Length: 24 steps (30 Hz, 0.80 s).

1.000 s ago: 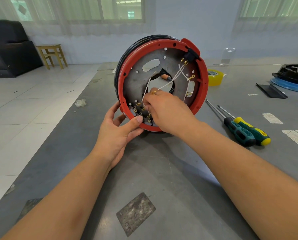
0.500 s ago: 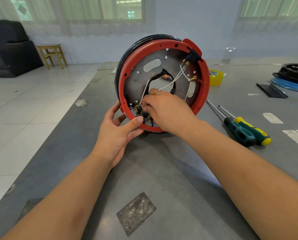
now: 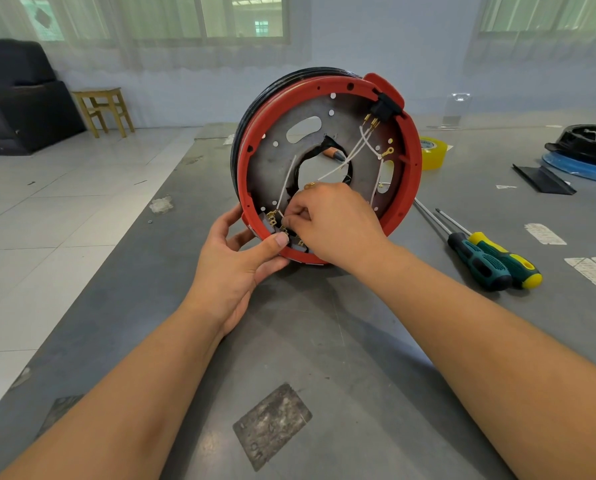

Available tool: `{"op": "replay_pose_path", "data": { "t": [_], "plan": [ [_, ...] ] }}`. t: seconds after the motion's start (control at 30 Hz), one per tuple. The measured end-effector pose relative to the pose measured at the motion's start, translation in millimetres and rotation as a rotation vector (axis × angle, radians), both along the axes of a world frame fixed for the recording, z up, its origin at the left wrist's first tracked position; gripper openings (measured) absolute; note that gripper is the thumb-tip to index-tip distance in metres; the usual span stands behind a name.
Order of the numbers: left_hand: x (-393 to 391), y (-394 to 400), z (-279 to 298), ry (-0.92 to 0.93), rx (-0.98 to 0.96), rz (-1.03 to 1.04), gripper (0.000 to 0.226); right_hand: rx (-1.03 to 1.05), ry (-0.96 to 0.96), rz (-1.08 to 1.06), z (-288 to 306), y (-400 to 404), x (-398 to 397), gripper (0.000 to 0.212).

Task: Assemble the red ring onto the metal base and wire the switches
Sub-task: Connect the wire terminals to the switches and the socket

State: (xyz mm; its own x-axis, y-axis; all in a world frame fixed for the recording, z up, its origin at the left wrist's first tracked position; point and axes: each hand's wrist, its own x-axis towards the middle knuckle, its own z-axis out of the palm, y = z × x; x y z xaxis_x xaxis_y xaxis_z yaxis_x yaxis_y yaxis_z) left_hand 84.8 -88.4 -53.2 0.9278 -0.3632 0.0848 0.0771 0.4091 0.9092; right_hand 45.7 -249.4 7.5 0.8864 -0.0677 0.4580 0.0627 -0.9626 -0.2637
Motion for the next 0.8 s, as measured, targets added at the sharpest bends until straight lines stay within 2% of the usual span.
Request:
{"op": "replay_pose_path", "data": {
  "t": [0.2,0.43,0.57,0.67,0.8],
  "plan": [
    [0.9,0.7,-0.9,0.009,-0.017,-0.011,0.088,0.049,0.004,0.009,-1.1,-0.9,0.4,0.014],
    [0.6,0.9,0.9,0.013,-0.034,-0.045,0.082,0.275,-0.048,0.066,-3.0,-2.0,3.7,0.007],
    [0.0,0.1,1.5,-0.006,-0.019,-0.066,0.094,0.375,-0.085,0.085,-2.2,0.1,4.2,0.011],
    [-0.7,0.1,2.8,-0.017,-0.007,-0.076,0.095,0.389,-0.082,0.083,-3.5,-0.2,4.2,0.011],
    [-1.5,0.2,3.7,0.006,-0.028,-0.072,0.083,0.344,-0.074,0.1,-4.5,0.6,4.1,0.014]
  ]
}}
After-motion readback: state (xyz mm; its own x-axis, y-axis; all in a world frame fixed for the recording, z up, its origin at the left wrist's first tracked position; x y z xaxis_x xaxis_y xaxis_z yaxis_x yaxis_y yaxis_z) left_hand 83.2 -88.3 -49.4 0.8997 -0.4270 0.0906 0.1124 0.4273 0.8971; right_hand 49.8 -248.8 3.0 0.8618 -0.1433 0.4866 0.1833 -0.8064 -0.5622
